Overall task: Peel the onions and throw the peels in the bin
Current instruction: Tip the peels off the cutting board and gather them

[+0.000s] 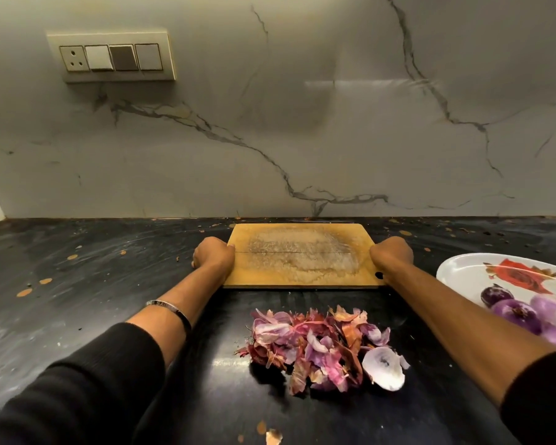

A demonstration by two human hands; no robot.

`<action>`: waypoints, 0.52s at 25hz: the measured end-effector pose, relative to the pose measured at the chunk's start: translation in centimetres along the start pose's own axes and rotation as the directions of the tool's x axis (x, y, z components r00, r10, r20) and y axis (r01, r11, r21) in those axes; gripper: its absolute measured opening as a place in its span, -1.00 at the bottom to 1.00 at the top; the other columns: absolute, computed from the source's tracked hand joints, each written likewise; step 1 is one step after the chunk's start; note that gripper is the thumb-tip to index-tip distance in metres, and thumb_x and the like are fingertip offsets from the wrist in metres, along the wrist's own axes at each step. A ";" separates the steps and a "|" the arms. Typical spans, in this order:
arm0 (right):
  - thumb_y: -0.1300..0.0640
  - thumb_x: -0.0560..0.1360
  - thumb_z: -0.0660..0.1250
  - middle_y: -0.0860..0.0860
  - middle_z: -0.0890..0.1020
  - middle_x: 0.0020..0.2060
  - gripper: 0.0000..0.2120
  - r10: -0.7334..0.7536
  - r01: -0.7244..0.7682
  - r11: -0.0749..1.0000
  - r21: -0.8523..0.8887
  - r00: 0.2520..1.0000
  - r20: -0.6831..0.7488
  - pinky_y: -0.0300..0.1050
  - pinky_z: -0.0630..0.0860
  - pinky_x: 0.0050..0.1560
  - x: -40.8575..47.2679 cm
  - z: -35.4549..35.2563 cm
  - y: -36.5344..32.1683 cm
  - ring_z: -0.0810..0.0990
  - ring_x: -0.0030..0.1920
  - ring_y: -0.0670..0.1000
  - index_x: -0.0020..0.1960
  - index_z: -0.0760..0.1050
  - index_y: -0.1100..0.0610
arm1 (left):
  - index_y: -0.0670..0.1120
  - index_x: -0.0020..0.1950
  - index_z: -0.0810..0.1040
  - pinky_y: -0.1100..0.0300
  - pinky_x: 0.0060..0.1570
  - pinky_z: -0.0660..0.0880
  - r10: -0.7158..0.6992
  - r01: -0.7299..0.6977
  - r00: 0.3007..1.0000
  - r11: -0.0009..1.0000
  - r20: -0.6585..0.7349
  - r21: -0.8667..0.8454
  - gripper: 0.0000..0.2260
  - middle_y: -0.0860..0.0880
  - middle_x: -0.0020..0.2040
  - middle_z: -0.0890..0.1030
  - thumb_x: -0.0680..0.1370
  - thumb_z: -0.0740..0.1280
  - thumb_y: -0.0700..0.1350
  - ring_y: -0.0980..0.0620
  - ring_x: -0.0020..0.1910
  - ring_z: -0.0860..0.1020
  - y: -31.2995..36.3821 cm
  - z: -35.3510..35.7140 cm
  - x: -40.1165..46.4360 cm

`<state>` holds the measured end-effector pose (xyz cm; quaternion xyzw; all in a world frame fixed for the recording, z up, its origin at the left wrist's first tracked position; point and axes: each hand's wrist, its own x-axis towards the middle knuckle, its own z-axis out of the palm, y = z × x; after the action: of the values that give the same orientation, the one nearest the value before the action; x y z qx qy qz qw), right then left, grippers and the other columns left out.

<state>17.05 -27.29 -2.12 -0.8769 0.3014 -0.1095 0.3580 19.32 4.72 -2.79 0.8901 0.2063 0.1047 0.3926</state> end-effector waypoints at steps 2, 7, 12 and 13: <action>0.19 0.61 0.29 0.16 0.62 -0.14 -0.82 -0.011 0.011 0.999 -0.034 1.000 -0.007 -0.14 0.42 -0.52 -0.3 -0.2 -0.1 0.58 -0.38 0.08 0.08 0.58 0.30 | -0.19 0.21 0.63 -0.09 0.26 0.48 -0.008 0.008 1.000 1.000 -0.002 0.016 -0.71 -0.18 0.21 0.62 0.59 0.38 -0.04 -0.18 0.21 0.53 0.1 -0.1 -0.2; 0.20 0.59 0.29 0.12 0.63 -0.17 -0.84 -0.092 0.094 0.994 -0.052 0.995 0.040 -0.18 0.40 -0.52 -1.6 -1.2 0.0 0.60 -0.38 0.05 0.01 0.61 0.26 | -0.18 0.22 0.63 -0.08 0.23 0.51 0.013 -0.015 0.998 0.999 0.054 0.033 -0.70 -0.17 0.19 0.63 0.59 0.38 -0.03 -0.16 0.18 0.55 0.3 -0.8 -0.8; 0.20 0.57 0.27 0.11 0.65 -0.11 -0.81 -0.231 0.234 0.972 -0.011 0.967 0.106 0.02 0.63 -0.12 -3.5 -2.3 1.1 0.65 -0.15 0.09 0.07 0.62 0.25 | -0.18 0.41 0.45 0.00 0.22 0.47 0.124 -0.117 0.980 0.992 0.157 -0.055 -0.56 -0.15 0.34 0.53 0.61 0.34 0.01 -0.15 0.28 0.50 -0.2 -2.0 -2.7; 0.18 0.57 0.28 0.10 0.64 -0.07 -0.79 -0.256 0.258 0.966 -0.006 0.961 0.104 0.04 0.62 -0.01 -4.1 -2.4 1.4 0.64 -0.07 0.09 0.12 0.60 0.24 | -0.17 0.45 0.42 -0.02 0.22 0.45 0.163 -0.157 0.973 0.986 0.161 -0.048 -0.53 -0.15 0.37 0.51 0.60 0.34 0.02 -0.15 0.30 0.49 -0.4 -2.2 -3.3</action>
<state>12.24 -26.91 -1.27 -0.9165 0.1673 -0.1070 0.3473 15.51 4.92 -1.68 0.9025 0.0991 0.0658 0.4139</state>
